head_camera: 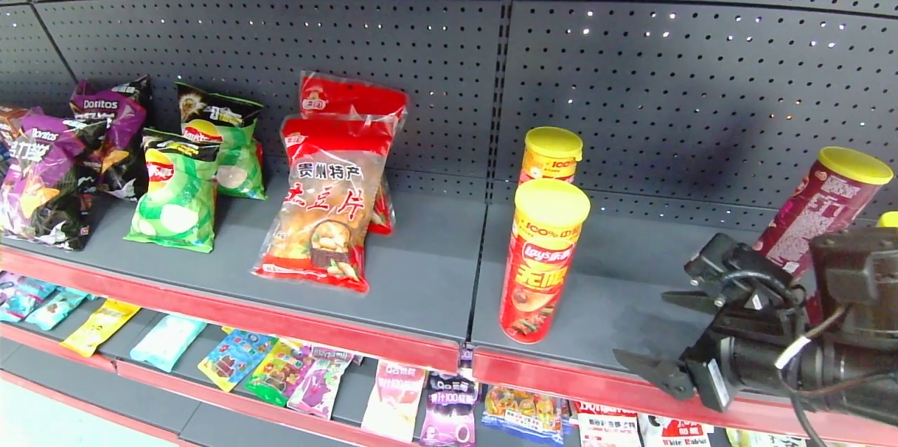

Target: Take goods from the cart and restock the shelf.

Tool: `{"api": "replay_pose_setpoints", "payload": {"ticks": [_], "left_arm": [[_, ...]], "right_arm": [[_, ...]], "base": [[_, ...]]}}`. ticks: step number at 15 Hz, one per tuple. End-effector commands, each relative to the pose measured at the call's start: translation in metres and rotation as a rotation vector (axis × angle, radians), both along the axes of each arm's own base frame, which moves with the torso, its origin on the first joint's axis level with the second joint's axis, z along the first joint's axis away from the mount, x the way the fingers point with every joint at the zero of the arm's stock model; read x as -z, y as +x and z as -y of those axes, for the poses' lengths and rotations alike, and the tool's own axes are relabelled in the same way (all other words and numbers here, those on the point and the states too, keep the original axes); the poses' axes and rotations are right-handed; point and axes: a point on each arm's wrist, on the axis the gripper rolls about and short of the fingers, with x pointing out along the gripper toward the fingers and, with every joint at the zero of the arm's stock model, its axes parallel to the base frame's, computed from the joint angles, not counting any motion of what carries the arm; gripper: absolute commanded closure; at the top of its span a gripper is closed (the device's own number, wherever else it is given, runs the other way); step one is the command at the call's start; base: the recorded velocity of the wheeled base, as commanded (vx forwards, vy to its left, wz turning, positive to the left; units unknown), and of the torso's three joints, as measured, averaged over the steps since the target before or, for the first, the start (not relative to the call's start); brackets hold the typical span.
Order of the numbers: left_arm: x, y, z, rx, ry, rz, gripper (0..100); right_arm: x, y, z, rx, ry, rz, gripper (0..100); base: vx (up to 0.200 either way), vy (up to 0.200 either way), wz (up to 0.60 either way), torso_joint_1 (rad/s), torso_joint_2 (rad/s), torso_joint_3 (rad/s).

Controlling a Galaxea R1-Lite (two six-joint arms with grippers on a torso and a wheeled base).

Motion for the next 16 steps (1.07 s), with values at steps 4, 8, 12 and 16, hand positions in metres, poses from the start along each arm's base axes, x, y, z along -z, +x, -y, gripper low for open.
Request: {"api": "replay_pose_setpoints", "payload": {"ticks": [4,8,12,16], "left_arm": [[0.0,0.0,0.0,-0.001,0.0,0.0,0],[0.0,0.0,0.0,-0.001,0.0,-0.002,0],[0.0,0.0,0.0,-0.001,0.0,-0.002,0],[0.0,0.0,0.0,-0.001,0.0,-0.002,0]], "right_arm": [[-0.028,-0.11,0.053,-0.018,0.133,0.244,0],[-0.013,-0.187,0.081,0.215,0.163,0.396,0],[0.012,-0.204,0.074,0.495,0.194,0.459,0],[0.041,-0.198,0.076,0.585,0.241,0.392,0]], "base": [[0.0,0.0,0.0,0.0,0.0,0.0],[0.0,0.0,0.0,0.0,0.0,0.0],[0.0,0.0,0.0,0.0,0.0,0.0],[0.0,0.0,0.0,0.0,0.0,0.0]]}}
